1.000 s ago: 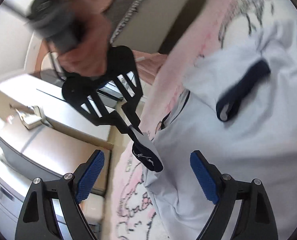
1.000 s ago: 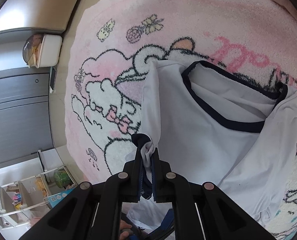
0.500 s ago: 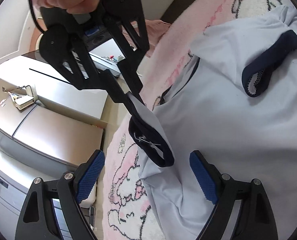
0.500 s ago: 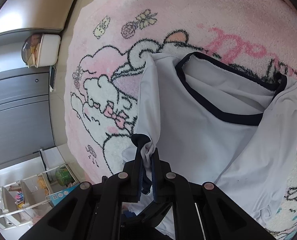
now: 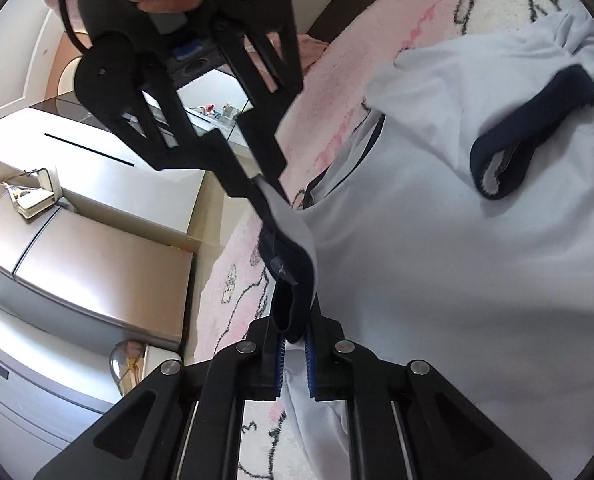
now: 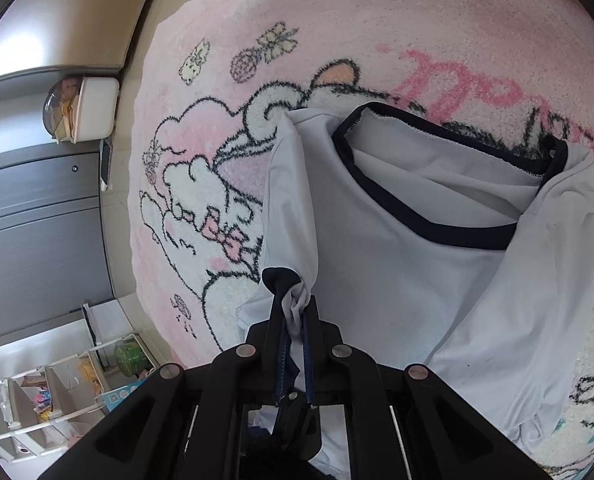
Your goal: Fold clothes
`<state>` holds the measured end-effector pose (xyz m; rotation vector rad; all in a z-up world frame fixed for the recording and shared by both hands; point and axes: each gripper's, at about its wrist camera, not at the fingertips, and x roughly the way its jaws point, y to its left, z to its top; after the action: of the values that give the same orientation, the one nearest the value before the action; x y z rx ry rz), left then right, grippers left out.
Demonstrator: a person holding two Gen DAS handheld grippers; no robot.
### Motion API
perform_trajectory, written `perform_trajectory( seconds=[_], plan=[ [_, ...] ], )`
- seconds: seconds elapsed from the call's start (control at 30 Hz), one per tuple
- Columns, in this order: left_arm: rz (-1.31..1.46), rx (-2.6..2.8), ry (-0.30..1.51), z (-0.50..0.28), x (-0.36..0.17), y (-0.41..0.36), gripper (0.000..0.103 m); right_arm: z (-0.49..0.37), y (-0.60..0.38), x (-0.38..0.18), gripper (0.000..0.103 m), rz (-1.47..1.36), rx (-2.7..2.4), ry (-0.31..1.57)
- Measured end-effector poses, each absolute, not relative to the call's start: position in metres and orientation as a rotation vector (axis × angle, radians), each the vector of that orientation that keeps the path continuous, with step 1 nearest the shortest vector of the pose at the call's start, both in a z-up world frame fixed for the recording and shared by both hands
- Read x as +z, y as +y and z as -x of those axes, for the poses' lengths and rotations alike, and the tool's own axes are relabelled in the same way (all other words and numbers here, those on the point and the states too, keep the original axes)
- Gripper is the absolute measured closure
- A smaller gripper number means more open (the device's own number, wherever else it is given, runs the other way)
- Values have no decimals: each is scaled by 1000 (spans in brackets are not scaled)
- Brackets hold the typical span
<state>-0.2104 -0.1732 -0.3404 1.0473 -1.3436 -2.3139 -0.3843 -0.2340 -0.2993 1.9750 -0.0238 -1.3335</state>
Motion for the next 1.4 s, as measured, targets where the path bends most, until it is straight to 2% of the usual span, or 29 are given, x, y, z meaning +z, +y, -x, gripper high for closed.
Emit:
perform_trajectory(
  seconds=[0.4,0.67,0.83,0.9,0.97,1.03,1.07,1.17,1.23,1.27,1.3,1.33,1.37,1.4],
  plan=[
    [-1075,-2354,-1542,189,-350,-118,96,386,-205,-305,98,-1966,-1373,-27],
    [-1050,-2258,-1585,184,-343,-140,93,392,-191,-324,98,-1995,-1389,-50],
    [-963,-2112,-1689,178,-355,-164,93,396,-192,-329,98,-2002,-1382,-57],
    [-1012,-2114,-1673,183,-357,-173,93,396,-192,-329,98,-2001,-1380,-52],
    [-1092,-2144,-1632,188,-355,-182,92,397,-193,-328,98,-2001,-1379,-48],
    [-1169,-2215,-1515,193,-343,-192,92,398,-193,-328,98,-2003,-1375,-46],
    [-1211,-2282,-1420,192,-335,-198,92,398,-192,-328,98,-2005,-1374,-48],
    [-1347,-2595,-896,200,-299,-224,92,399,-191,-329,98,-2011,-1368,-46],
    [-1379,-2744,-627,202,-282,-239,92,400,-191,-330,98,-2015,-1363,-45],
    [-1363,-2747,-635,202,-280,-240,91,400,-191,-331,98,-2016,-1360,-46],
    [-1309,-2705,-773,201,-283,-234,88,401,-190,-331,98,-2018,-1358,-46],
    [-1248,-2653,-923,199,-286,-227,73,401,-189,-331,98,-2019,-1357,-46],
    [-1214,-2606,-1050,197,-291,-220,37,400,-189,-331,98,-2019,-1356,-47],
    [-1197,-2586,-1135,198,-296,-217,17,400,-189,-332,98,-2022,-1353,-47]
  ],
)
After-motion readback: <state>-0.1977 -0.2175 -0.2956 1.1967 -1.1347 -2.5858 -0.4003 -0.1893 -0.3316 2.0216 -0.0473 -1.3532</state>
